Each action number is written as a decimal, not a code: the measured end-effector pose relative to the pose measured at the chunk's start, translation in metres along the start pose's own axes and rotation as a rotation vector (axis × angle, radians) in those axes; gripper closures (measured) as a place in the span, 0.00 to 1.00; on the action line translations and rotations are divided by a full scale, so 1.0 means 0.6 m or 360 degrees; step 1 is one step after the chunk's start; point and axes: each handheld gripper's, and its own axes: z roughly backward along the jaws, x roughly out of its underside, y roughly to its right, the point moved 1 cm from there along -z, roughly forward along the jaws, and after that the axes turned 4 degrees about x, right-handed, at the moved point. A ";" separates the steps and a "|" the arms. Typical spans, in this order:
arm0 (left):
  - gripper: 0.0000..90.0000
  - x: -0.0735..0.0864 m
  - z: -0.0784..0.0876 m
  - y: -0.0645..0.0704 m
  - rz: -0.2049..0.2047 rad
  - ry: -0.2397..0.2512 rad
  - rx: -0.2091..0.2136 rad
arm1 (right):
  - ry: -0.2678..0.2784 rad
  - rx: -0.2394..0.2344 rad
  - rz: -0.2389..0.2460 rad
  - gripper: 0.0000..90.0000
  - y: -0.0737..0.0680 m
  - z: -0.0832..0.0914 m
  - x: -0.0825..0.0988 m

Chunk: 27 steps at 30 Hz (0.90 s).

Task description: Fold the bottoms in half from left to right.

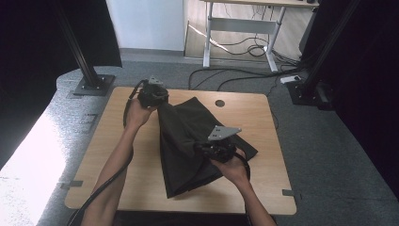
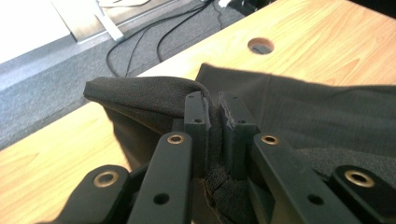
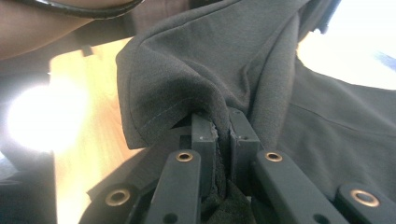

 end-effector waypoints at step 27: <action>0.91 -0.060 -0.236 0.098 -0.0114 -0.0092 0.0029 | -0.0109 0.0282 -0.0372 0.93 0.147 0.054 0.152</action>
